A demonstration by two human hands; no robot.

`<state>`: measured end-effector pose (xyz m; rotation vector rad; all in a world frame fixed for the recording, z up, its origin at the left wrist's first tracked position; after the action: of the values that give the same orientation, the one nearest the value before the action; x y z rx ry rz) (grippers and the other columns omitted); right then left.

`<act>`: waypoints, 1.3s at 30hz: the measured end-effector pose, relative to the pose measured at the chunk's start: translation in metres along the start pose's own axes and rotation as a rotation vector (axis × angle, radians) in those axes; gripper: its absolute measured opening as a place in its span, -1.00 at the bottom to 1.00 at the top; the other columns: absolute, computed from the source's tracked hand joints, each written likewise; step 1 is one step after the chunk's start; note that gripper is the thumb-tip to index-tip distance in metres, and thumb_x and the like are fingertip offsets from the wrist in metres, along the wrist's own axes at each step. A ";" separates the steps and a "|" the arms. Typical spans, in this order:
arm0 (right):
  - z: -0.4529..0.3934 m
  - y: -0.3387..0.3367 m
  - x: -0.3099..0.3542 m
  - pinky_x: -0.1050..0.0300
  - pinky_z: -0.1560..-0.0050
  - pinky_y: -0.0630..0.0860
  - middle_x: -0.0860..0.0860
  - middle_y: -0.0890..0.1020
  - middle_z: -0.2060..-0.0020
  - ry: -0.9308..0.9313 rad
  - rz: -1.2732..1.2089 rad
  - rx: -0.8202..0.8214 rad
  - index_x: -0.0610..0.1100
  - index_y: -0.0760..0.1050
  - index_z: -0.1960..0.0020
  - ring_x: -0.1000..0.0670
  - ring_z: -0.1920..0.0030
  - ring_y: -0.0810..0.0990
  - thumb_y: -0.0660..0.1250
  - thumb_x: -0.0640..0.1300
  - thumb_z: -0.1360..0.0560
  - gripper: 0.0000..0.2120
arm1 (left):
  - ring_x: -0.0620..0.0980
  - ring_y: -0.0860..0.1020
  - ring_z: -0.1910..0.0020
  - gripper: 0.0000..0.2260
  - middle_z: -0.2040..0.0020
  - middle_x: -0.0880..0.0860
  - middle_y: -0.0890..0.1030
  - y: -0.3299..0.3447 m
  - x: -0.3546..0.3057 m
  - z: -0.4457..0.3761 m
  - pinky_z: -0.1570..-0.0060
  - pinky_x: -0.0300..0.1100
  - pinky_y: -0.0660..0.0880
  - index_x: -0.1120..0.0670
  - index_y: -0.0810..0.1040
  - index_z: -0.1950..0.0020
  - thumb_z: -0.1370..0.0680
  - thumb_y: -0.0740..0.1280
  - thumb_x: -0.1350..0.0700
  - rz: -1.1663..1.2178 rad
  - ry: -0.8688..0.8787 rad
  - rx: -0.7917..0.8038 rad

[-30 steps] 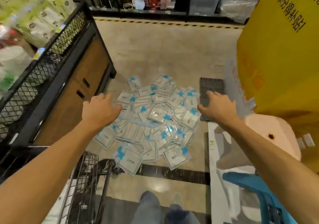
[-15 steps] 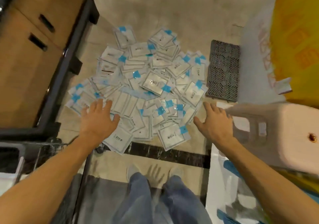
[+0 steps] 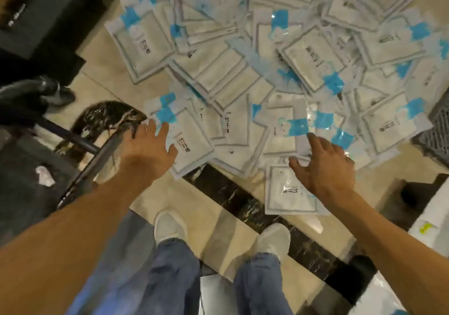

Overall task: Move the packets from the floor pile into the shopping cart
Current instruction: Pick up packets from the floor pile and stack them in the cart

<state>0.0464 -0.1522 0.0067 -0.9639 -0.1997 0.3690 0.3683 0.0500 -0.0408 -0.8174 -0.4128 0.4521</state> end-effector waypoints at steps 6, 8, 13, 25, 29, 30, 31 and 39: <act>-0.086 0.077 0.058 -0.33 -0.35 0.42 -0.14 0.44 -0.49 -0.112 0.080 -0.042 -0.07 0.23 -0.58 -0.29 -0.44 0.41 0.29 0.29 -0.57 -0.28 | 0.17 0.38 -0.44 -0.40 -0.52 0.18 0.37 0.105 0.006 -0.050 -0.30 0.07 0.36 0.06 0.25 -0.61 -0.63 0.16 -0.19 0.001 -0.015 -0.065; -0.113 0.096 0.080 -0.33 -0.33 0.39 -0.13 0.43 -0.49 -0.135 0.078 -0.061 -0.07 0.21 -0.59 -0.27 -0.44 0.40 0.28 0.30 -0.57 -0.26 | 0.20 0.44 -0.35 -0.41 -0.41 0.20 0.46 0.133 0.007 -0.065 -0.22 0.07 0.40 0.11 0.30 -0.57 -0.63 0.18 -0.19 0.029 -0.048 -0.033; -0.164 0.124 0.116 -0.35 -0.38 0.34 -0.19 0.43 -0.45 -0.092 -0.050 -0.067 -0.11 0.19 -0.58 -0.28 -0.43 0.37 0.35 0.38 -0.50 -0.13 | 0.26 0.46 -0.34 -0.28 -0.37 0.24 0.46 0.185 0.024 -0.089 -0.21 0.11 0.46 0.24 0.31 -0.42 -0.55 0.33 -0.31 0.528 -0.408 0.047; -0.202 0.143 0.122 -0.18 -0.29 0.49 -0.14 0.59 -0.19 0.210 -0.433 -0.003 -0.22 0.38 -0.35 -0.21 -0.24 0.58 0.63 0.24 -0.31 -0.15 | 0.23 0.57 -0.23 -0.19 -0.30 0.17 0.58 0.218 0.035 -0.104 -0.08 0.03 0.50 0.20 0.41 -0.36 -0.31 0.62 -0.21 1.040 -0.689 0.056; -0.203 0.145 0.116 -0.01 -0.07 0.58 -0.07 0.57 0.04 0.245 -0.568 0.046 -0.21 0.50 -0.14 -0.11 -0.01 0.59 0.67 0.08 -0.33 -0.42 | 0.06 0.60 0.10 -0.48 -0.10 0.10 0.66 0.213 0.034 -0.097 0.21 -0.11 0.48 0.18 0.59 -0.16 -0.37 0.63 -0.09 1.101 -0.673 -0.037; -0.203 0.145 0.113 0.03 -0.02 0.57 -0.06 0.58 0.05 0.254 -0.594 0.044 -0.20 0.51 -0.11 -0.10 0.02 0.58 0.67 0.06 -0.33 -0.45 | 0.05 0.61 0.11 -0.51 -0.09 0.09 0.66 0.212 0.033 -0.096 0.23 -0.11 0.49 0.17 0.62 -0.15 -0.36 0.64 -0.06 1.141 -0.674 -0.071; -0.202 0.145 0.108 0.05 0.00 0.58 -0.06 0.59 0.06 0.262 -0.618 0.042 -0.19 0.51 -0.06 -0.09 0.03 0.59 0.68 0.04 -0.33 -0.49 | 0.06 0.63 0.09 -0.52 -0.09 0.07 0.66 0.211 0.031 -0.094 0.21 -0.11 0.52 0.17 0.63 -0.16 -0.36 0.64 -0.03 1.183 -0.678 -0.101; -0.174 0.136 0.053 0.03 0.16 0.69 -0.04 0.70 0.04 0.259 -1.075 0.008 -0.18 0.51 -0.06 -0.08 0.07 0.73 0.56 -0.22 -0.47 -0.73 | -0.05 0.64 0.15 -0.76 0.08 -0.02 0.65 0.178 -0.011 -0.081 0.28 -0.21 0.55 0.11 0.61 -0.22 -0.55 0.47 0.21 1.617 -0.591 -0.101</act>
<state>0.1225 -0.1940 -0.2026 -0.7636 -0.4415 -0.7363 0.3606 0.1027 -0.2294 -0.9802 -0.2255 2.2201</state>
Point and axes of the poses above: each hand's wrist, its own z-axis away from the middle knuckle, its own y-axis out of the palm, x = y × z, the point moved 9 cm from there along -z, towards the middle knuckle
